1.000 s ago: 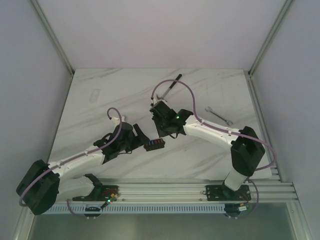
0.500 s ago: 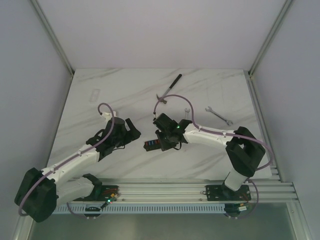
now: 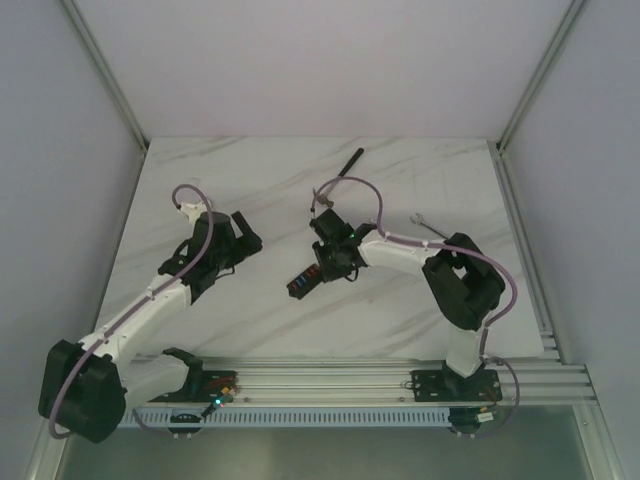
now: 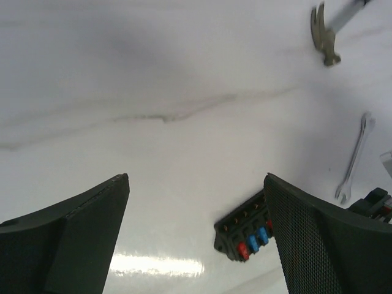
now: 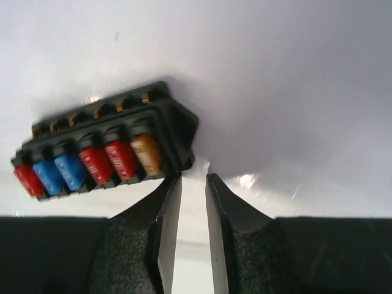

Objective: Snap on the fuse box
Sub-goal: Adjust the fuse box base at the center of the board, then pick up the fuse box cover from the center of the board.

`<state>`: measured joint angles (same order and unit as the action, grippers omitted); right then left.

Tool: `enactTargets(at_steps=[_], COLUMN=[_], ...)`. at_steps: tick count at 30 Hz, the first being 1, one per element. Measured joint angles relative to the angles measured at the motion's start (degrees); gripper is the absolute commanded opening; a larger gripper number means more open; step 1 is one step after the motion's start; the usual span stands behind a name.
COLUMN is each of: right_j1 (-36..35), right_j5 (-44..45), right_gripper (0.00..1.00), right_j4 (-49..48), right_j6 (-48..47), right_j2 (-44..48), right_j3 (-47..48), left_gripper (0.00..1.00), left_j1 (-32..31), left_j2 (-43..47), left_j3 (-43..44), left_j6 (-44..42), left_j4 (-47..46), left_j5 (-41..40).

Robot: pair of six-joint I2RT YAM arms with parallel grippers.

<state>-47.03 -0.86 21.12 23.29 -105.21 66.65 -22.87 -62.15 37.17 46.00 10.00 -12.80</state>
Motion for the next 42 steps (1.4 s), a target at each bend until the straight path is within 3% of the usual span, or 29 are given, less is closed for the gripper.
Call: enactTargets(at_steps=[7,14,19,22,24,33,42], right_j1=[3.69,6.82,13.86,17.22,18.36,20.28,21.81], right_j5=[-3.04,-5.84,-5.70,-5.18,-5.11,-5.35,-5.35], right_gripper=[0.34,0.62,0.81,0.89,0.99,1.00,1.00], right_j4=[-3.89,-9.14,-12.55,-14.56,-15.98,-18.49,-18.73], right_j6=[-5.14,-7.80,-9.05,-9.51,-9.66,-9.88,-9.90], right_j2=[-7.04,-6.67,1.03,5.46,7.50,8.63,8.70], right_j3=[8.15,7.45,-0.11,-3.63,-5.38,-8.44,-8.87], left_gripper=[1.00,0.97,0.94,0.90,0.88,0.82,0.63], left_j1=[5.33,12.68,19.23,22.60,24.50,31.23,34.71], left_j2=[-5.86,-13.25,-23.63,-30.97,-35.87,-53.64,-64.41], left_j3=[7.02,15.39,24.30,29.99,34.10,49.07,57.05], left_j6=[-4.26,-11.72,-19.17,-23.74,-26.58,-36.72,-40.76], left_j4=[0.28,0.76,0.31,0.37,0.28,0.22,0.87], left_j5=[-1.25,-4.83,-9.22,-9.35,-8.55,3.34,14.82])
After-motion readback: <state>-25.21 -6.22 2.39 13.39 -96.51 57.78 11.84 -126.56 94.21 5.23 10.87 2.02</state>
